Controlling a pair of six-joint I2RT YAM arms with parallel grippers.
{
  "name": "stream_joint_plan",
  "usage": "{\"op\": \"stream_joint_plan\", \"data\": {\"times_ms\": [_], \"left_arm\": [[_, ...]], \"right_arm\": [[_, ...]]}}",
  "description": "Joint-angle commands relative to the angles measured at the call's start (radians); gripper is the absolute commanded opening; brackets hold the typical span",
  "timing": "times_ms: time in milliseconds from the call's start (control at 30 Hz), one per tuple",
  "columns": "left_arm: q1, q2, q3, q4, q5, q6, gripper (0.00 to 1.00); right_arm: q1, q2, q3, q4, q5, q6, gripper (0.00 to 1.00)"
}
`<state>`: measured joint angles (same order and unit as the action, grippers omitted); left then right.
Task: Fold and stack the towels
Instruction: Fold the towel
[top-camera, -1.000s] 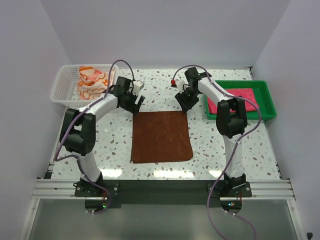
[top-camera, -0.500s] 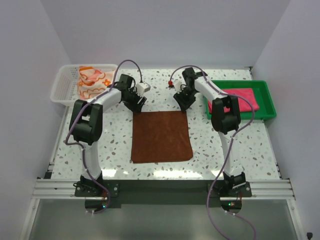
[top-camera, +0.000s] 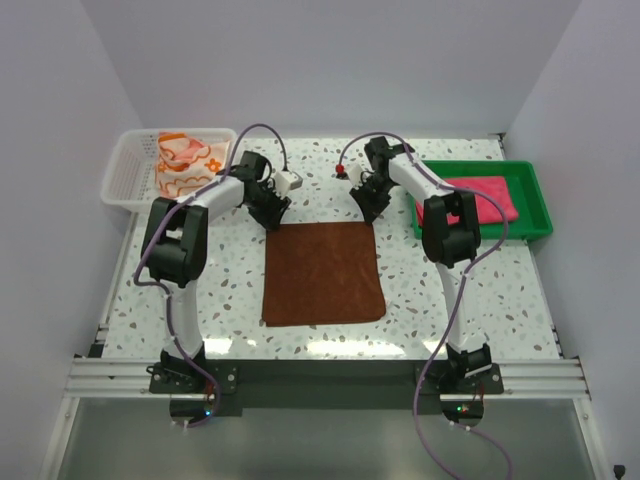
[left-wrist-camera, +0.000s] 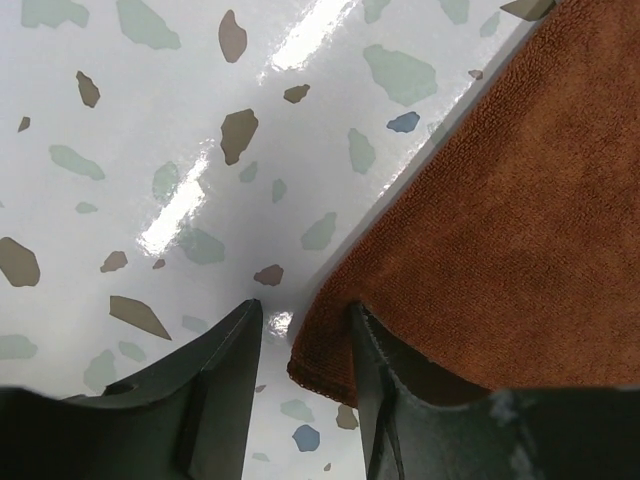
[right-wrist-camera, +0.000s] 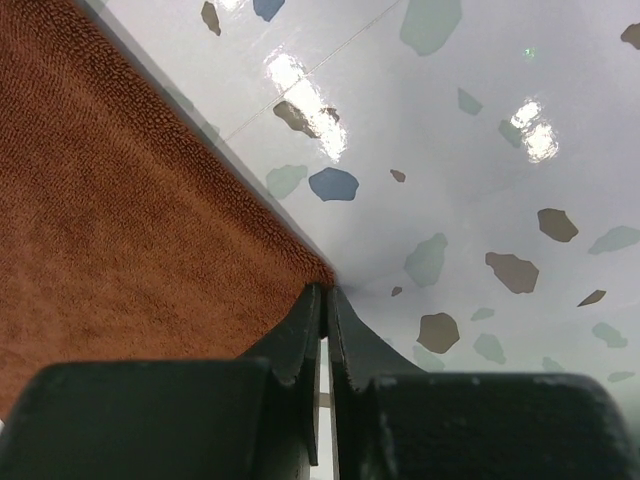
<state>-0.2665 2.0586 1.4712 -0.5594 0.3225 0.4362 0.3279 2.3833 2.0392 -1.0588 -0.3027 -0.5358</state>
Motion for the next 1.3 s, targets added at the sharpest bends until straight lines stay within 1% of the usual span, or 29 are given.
{"op": "stream_joint_plan", "data": {"times_ms": [0, 67, 100, 167, 200, 267, 367, 400, 533, 667, 800, 867, 933, 967, 1033, 1233, 1267], "left_arm": [[0.009, 0.024, 0.031, -0.053, 0.027, 0.03, 0.45], [0.009, 0.026, 0.021, -0.077, 0.027, 0.035, 0.43], [0.009, 0.028, 0.02, -0.086, 0.029, 0.036, 0.4], [0.007, 0.035, 0.011, -0.117, 0.035, 0.045, 0.37], [0.007, 0.044, 0.009, -0.128, 0.032, 0.045, 0.31], [0.009, 0.051, -0.003, -0.145, 0.033, 0.048, 0.25], [0.009, 0.06, -0.009, -0.161, 0.018, 0.061, 0.12], [0.009, 0.063, -0.008, -0.165, 0.01, 0.064, 0.0], [0.013, 0.055, 0.035, -0.151, -0.016, 0.073, 0.0], [0.013, 0.025, 0.089, -0.085, -0.026, 0.091, 0.0], [0.013, -0.028, 0.092, -0.013, -0.075, 0.099, 0.0], [0.012, -0.073, 0.055, 0.032, -0.082, 0.101, 0.0], [0.01, -0.116, -0.012, 0.099, -0.083, 0.085, 0.0], [0.012, -0.156, -0.037, 0.12, -0.079, 0.081, 0.0], [0.012, -0.186, -0.092, 0.15, -0.079, 0.058, 0.0], [-0.003, -0.278, -0.207, 0.133, -0.105, -0.033, 0.0], [-0.014, -0.31, -0.222, 0.131, -0.118, -0.051, 0.0]], "right_arm": [[0.003, 0.013, -0.02, -0.04, -0.003, -0.027, 0.0], [0.002, 0.007, -0.022, -0.044, -0.003, -0.03, 0.0], [0.002, 0.004, -0.025, -0.043, -0.003, -0.032, 0.0], [0.002, -0.006, -0.034, -0.038, 0.002, -0.032, 0.0], [0.003, -0.009, -0.039, -0.035, 0.004, -0.032, 0.0], [0.002, -0.016, -0.051, -0.03, 0.007, -0.033, 0.0], [0.002, -0.03, -0.059, -0.024, 0.019, -0.032, 0.0], [0.002, -0.035, -0.059, -0.017, 0.027, -0.029, 0.0], [0.002, -0.075, -0.057, 0.026, 0.042, -0.009, 0.0], [0.002, -0.121, -0.051, 0.092, 0.083, 0.04, 0.0], [0.002, -0.151, -0.036, 0.117, 0.146, 0.066, 0.0], [0.003, -0.19, -0.054, 0.135, 0.155, 0.08, 0.0], [0.003, -0.241, -0.114, 0.187, 0.16, 0.092, 0.0], [0.002, -0.259, -0.14, 0.212, 0.169, 0.112, 0.0], [0.005, -0.295, -0.192, 0.238, 0.171, 0.123, 0.0], [0.022, -0.412, -0.344, 0.284, 0.18, 0.18, 0.0], [0.026, -0.438, -0.361, 0.29, 0.186, 0.222, 0.0]]}}
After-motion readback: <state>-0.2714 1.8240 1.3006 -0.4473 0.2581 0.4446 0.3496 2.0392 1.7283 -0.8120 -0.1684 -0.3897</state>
